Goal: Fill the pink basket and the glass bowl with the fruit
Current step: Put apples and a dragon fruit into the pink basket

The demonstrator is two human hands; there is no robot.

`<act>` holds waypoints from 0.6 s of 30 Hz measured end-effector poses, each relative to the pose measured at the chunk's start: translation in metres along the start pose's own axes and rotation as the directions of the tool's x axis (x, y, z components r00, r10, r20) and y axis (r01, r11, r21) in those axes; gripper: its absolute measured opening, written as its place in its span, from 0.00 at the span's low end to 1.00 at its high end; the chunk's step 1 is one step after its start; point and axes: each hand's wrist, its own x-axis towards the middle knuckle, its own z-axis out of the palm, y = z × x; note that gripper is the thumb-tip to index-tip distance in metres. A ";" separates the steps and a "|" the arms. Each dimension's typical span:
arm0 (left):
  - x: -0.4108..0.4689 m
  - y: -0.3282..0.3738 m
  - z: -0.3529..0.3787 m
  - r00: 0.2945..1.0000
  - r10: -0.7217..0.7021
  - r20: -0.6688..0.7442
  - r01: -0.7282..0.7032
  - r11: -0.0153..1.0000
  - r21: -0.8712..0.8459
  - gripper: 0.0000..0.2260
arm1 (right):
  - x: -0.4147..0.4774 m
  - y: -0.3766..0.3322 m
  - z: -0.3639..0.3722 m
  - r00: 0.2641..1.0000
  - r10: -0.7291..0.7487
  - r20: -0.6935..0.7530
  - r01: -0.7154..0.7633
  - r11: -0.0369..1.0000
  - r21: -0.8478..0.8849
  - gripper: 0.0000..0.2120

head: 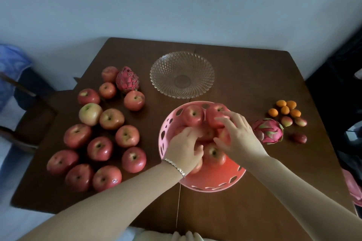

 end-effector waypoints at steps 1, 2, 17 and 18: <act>-0.004 -0.011 -0.011 0.997 0.020 -0.080 -0.021 1.000 -0.013 0.12 | 0.002 -0.015 0.002 0.994 -0.073 -0.084 0.079 0.995 0.068 0.20; -0.009 -0.025 -0.021 0.990 0.024 -0.141 -0.025 1.000 -0.002 0.11 | 0.005 -0.032 0.007 0.976 -0.155 -0.155 0.174 0.978 0.113 0.16; -0.005 -0.174 -0.086 0.881 -0.420 0.218 0.380 0.902 0.206 0.25 | 0.043 -0.183 0.155 0.770 0.244 0.589 -0.213 0.969 -0.123 0.34; 0.000 -0.175 -0.084 0.870 -0.403 0.283 0.337 0.907 0.254 0.26 | 0.042 -0.185 0.149 0.785 0.228 0.577 -0.179 0.974 -0.141 0.35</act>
